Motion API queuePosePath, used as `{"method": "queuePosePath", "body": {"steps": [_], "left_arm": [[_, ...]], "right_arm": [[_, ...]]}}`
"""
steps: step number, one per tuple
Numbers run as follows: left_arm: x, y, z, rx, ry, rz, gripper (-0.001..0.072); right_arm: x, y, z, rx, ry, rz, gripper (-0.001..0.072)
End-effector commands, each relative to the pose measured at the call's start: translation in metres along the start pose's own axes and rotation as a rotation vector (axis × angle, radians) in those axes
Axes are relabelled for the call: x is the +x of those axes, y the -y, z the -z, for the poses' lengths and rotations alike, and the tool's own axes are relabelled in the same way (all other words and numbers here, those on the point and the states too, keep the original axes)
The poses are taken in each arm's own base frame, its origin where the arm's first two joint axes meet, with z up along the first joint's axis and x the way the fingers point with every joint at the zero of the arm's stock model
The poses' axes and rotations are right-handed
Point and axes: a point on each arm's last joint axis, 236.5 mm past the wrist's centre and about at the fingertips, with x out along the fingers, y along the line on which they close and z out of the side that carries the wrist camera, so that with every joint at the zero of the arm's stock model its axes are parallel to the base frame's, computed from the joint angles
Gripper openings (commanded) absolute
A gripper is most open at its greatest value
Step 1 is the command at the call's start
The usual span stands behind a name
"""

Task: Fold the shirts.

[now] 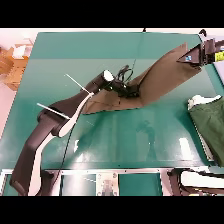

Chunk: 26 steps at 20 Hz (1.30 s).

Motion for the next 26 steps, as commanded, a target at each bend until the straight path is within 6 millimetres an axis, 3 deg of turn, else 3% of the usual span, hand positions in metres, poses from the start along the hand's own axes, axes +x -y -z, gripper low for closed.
{"method": "queuePosePath", "body": {"steps": [1,6,9,13,15,16,18,21,24,26], "left_arm": [[-0.017,0.0,-0.048,-0.054,0.194,-0.035,0.0019],[0.027,-0.01,-0.027,-0.13,0.17,-0.005,0.0019],[0.043,-0.003,-0.01,-0.139,0.131,0.025,0.002],[0.04,0.001,-0.012,-0.158,0.128,0.045,0.0021],[0.025,0.002,-0.006,-0.169,0.061,0.069,0.0021],[0.009,0.001,-0.007,-0.165,0.024,0.082,0.0021],[-0.046,-0.002,-0.018,-0.164,-0.029,0.104,0.0021],[-0.168,-0.005,-0.051,-0.149,-0.001,0.126,0.0021],[-0.29,-0.012,-0.079,-0.128,0.139,0.105,0.0022],[-0.354,-0.02,-0.089,-0.124,0.24,0.078,0.0022]], "right_arm": [[0.004,0.006,0.003,0.016,-0.012,0.02,0.0016],[0.005,0.005,0.004,0.016,-0.015,0.015,0.0016],[0.005,0.005,0.003,0.015,-0.011,0.017,0.0016],[0.01,0.0,0.003,0.011,-0.018,0.01,0.0016],[0.013,-0.003,0.002,0.02,-0.02,0.006,0.0016],[0.017,-0.007,0.001,0.018,-0.023,0.002,0.0016],[0.027,-0.014,-0.001,0.03,-0.021,-0.006,0.0016],[0.058,-0.029,-0.009,0.051,-0.006,-0.028,0.0016],[0.114,-0.056,-0.013,0.044,0.012,-0.065,0.0016],[0.17,-0.075,-0.011,0.031,0.017,-0.089,0.0016]]}}
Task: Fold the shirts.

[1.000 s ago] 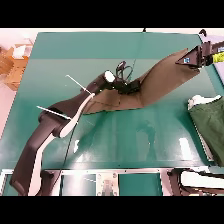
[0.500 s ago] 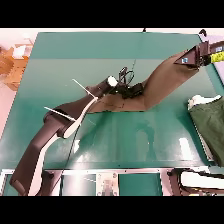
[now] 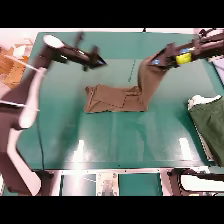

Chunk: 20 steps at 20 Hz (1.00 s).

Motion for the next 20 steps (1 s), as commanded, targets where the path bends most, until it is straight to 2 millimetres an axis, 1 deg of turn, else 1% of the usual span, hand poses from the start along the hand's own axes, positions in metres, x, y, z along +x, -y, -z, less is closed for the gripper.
{"method": "queuePosePath", "body": {"steps": [1,2,3,5,6,7,8,9,10,11,12,13,14,15,17,18,19,20], "left_arm": [[-0.115,0.004,-0.021,0.033,0.11,-0.031,0.0022],[-0.132,0.002,-0.026,0.046,0.137,-0.04,0.0022],[-0.145,-0.004,-0.028,0.04,0.152,-0.05,0.0022],[-0.157,-0.02,-0.029,0.046,0.157,-0.09,0.0021],[-0.157,-0.027,-0.028,0.043,0.153,-0.114,0.0022],[-0.155,-0.032,-0.027,0.037,0.149,-0.119,0.0021],[-0.153,-0.036,-0.026,0.045,0.145,-0.119,0.0021],[-0.151,-0.041,-0.024,0.041,0.138,-0.123,0.0021],[-0.149,-0.044,-0.023,0.045,0.131,-0.124,0.0021],[-0.149,-0.047,-0.021,0.046,0.122,-0.133,0.0021],[-0.149,-0.049,-0.02,0.045,0.118,-0.138,0.0022],[-0.149,-0.049,-0.019,0.045,0.114,-0.138,0.0021],[-0.148,-0.049,-0.018,0.044,0.113,-0.138,0.0022],[-0.148,-0.049,-0.018,0.044,0.113,-0.138,0.0021],[-0.148,-0.048,-0.018,0.043,0.108,-0.137,0.0021],[-0.148,-0.048,-0.017,0.043,0.105,-0.137,0.0021],[-0.148,-0.048,-0.017,0.043,0.106,-0.137,0.0022],[-0.148,-0.049,-0.017,0.042,0.107,-0.137,0.0022]], "right_arm": [[0.093,-0.026,-0.003,-0.007,0.044,-0.028,0.0016],[0.129,-0.035,0.003,-0.016,0.033,-0.037,0.0016],[0.17,-0.043,0.013,-0.024,0.022,-0.044,0.0016],[0.251,-0.057,0.038,-0.029,0.024,-0.047,0.0017],[0.288,-0.057,0.047,-0.033,0.057,-0.03,0.0086],[0.321,-0.056,0.056,-0.041,0.086,-0.012,0.0453],[0.339,-0.056,0.062,-0.052,0.082,-0.011,0.0591],[0.34,-0.058,0.061,-0.07,0.06,-0.017,0.0591],[0.329,-0.054,0.05,-0.096,0.055,-0.007,0.0591],[0.307,-0.048,0.031,-0.108,0.053,0.0,0.059],[0.28,-0.038,0.012,-0.105,0.054,0.004,0.0586],[0.247,-0.024,-0.01,-0.093,0.068,0.017,0.0574],[0.215,-0.005,-0.029,-0.077,0.094,0.041,0.057],[0.18,0.016,-0.044,-0.057,0.11,0.071,0.057],[0.119,0.057,-0.056,0.001,0.116,0.117,0.057],[0.096,0.079,-0.055,0.051,0.107,0.14,0.0571],[0.078,0.105,-0.047,0.117,0.086,0.159,0.057],[0.069,0.129,-0.036,0.176,0.061,0.175,0.057]]}}
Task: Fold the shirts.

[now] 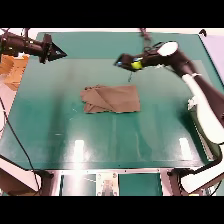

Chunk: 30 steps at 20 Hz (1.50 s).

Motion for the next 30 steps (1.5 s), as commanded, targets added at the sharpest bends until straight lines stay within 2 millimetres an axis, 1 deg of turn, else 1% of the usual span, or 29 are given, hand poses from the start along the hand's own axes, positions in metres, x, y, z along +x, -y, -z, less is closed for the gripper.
{"method": "queuePosePath", "body": {"steps": [1,2,4,5,6,8,10,12,13,14,15,16,17,18,19,20,21,22,23,24,25,26,27,28,30], "left_arm": [[0.0,0.0,0.001,0.001,-0.004,-0.001,0.0021],[0.0,0.0,0.001,0.001,-0.004,-0.001,0.0022],[0.0,0.0,0.001,-0.006,-0.002,-0.001,0.0022],[0.0,-0.001,0.0,-0.006,0.001,-0.002,0.0022],[0.0,-0.001,-0.003,-0.006,0.011,-0.003,0.0022],[0.0,-0.001,-0.006,-0.006,0.025,-0.004,0.0022],[0.001,0.0,-0.005,-0.004,0.023,-0.003,0.0022],[0.001,0.0,-0.004,-0.003,0.018,-0.002,0.0022],[0.001,0.0,-0.004,-0.003,0.017,-0.002,0.0022],[0.001,0.0,-0.003,-0.003,0.015,-0.002,0.0022],[0.001,0.0,-0.003,-0.003,0.012,-0.002,0.0022],[0.001,0.0,-0.002,-0.003,0.01,-0.001,0.0022],[0.001,0.001,-0.002,-0.003,0.008,-0.001,0.0022],[0.001,0.001,-0.002,-0.003,0.007,-0.001,0.0022],[0.001,0.001,-0.001,-0.003,0.005,-0.001,0.0022],[0.001,0.001,0.0,-0.003,0.001,0.0,0.0022],[0.001,0.001,0.0,-0.003,-0.001,0.0,0.0022],[0.001,0.001,0.0,-0.003,-0.001,0.0,0.0022],[0.001,0.001,0.001,-0.003,-0.003,0.0,0.0022],[0.001,0.001,0.001,-0.003,-0.004,0.0,0.0022],[0.001,0.001,0.001,-0.003,-0.003,0.0,0.0022],[0.001,0.001,0.001,-0.003,-0.003,0.0,0.0022],[0.001,0.001,0.001,-0.003,-0.002,0.0,0.0022],[0.001,0.001,0.001,-0.003,-0.002,0.0,0.0022],[0.001,0.001,0.001,-0.003,-0.003,0.0,0.0022]], "right_arm": [[-0.05,0.088,0.027,0.18,-0.102,0.079,0.0572],[-0.046,0.113,0.048,0.252,-0.132,0.1,0.0592],[-0.033,0.152,0.09,0.365,-0.168,0.143,0.0599],[-0.025,0.163,0.109,0.389,-0.188,0.158,0.0599],[-0.016,0.168,0.125,0.403,-0.213,0.157,0.0599],[0.005,0.16,0.142,0.426,-0.256,0.105,0.0599],[0.027,0.142,0.149,0.43,-0.277,0.035,0.0599],[0.043,0.123,0.152,0.411,-0.294,-0.005,0.0598],[0.048,0.118,0.152,0.395,-0.296,-0.006,0.057],[0.051,0.111,0.15,0.376,-0.298,-0.013,0.0428],[0.051,0.104,0.144,0.357,-0.295,-0.023,0.0225],[0.049,0.096,0.134,0.335,-0.289,-0.039,0.0063],[0.043,0.087,0.122,0.309,-0.274,-0.052,0.0017],[0.031,0.078,0.101,0.283,-0.237,-0.063,0.0016],[0.014,0.068,0.074,0.254,-0.182,-0.072,0.0016],[-0.008,0.06,0.045,0.216,-0.118,-0.074,0.0015],[-0.037,0.054,0.014,0.181,-0.042,-0.059,0.0015],[-0.074,0.053,-0.019,0.152,0.046,-0.024,0.0015],[-0.111,0.056,-0.045,0.143,0.119,0.016,0.0015],[-0.153,0.061,-0.066,0.144,0.185,0.056,0.0015],[-0.189,0.067,-0.079,0.154,0.232,0.089,0.0015],[-0.224,0.079,-0.088,0.181,0.275,0.126,0.0015],[-0.254,0.093,-0.091,0.214,0.307,0.162,0.0015],[-0.284,0.109,-0.091,0.255,0.34,0.194,0.0015],[-0.34,0.145,-0.085,0.341,0.42,0.261,0.0015]]}}
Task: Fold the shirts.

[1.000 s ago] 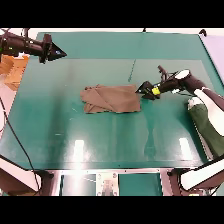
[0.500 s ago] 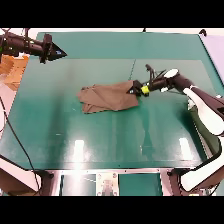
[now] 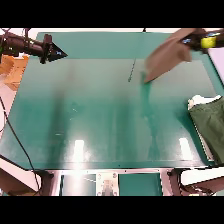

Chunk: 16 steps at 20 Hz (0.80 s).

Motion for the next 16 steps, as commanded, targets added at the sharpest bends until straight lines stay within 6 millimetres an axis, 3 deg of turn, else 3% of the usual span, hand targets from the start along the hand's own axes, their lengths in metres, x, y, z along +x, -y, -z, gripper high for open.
{"method": "queuePosePath", "body": {"steps": [1,4,8,10,13,16], "left_arm": [[0.0,0.0,0.0,0.001,0.0,0.0,0.0022],[0.0,0.0,0.001,0.001,-0.002,0.0,0.0022],[0.0,0.0,0.001,0.0,-0.005,0.001,0.0022],[0.0,0.0,0.001,0.001,-0.005,0.001,0.0022],[0.0,0.0,0.001,0.002,-0.005,0.0,0.0022],[0.0,0.0,0.002,0.009,-0.008,0.001,0.0022]], "right_arm": [[-0.099,0.069,-0.037,0.152,0.147,0.15,0.0015],[-0.17,0.129,-0.037,0.309,0.234,0.264,0.0015],[-0.251,0.192,0.012,0.507,0.223,0.505,0.0014],[-0.281,0.203,0.041,0.585,0.196,0.618,0.0014],[-0.315,0.202,0.074,0.642,0.163,0.772,0.0014],[-0.323,0.194,0.09,0.662,0.147,0.813,0.0014]]}}
